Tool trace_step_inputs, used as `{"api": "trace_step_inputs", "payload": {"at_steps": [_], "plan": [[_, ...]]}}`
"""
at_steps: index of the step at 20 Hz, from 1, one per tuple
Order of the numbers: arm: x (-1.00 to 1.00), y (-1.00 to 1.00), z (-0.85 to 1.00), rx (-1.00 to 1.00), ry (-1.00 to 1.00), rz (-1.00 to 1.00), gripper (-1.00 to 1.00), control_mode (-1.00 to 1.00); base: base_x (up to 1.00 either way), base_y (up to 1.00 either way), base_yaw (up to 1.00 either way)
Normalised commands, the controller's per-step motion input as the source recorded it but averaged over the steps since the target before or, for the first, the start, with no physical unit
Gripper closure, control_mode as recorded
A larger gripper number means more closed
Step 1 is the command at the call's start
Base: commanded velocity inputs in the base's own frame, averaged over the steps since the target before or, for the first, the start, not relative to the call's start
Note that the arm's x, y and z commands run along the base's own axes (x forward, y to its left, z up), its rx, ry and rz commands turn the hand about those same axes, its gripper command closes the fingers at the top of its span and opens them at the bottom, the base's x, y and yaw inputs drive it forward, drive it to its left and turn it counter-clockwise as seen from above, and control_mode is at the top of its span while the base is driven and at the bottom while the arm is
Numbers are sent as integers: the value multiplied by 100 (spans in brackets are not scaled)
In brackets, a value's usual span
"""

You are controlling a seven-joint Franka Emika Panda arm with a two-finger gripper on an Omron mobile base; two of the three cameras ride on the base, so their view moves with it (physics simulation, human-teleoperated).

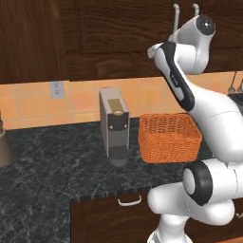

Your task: Open the cabinet, pick up the bread from the cabinet and place it in the basket. Then move the basket to the dining counter.

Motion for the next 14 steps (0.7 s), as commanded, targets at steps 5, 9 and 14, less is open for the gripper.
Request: {"api": "trace_step_inputs", "payload": {"at_steps": [5,9,14], "plan": [[-89,100,-19,-11,-15,28,100,-100,0,0,0],[-100,100,-8,-14,2,28,100,-100,0,0,0],[-100,100,0,-17,4,26,100,-100,0,0,0]]}}
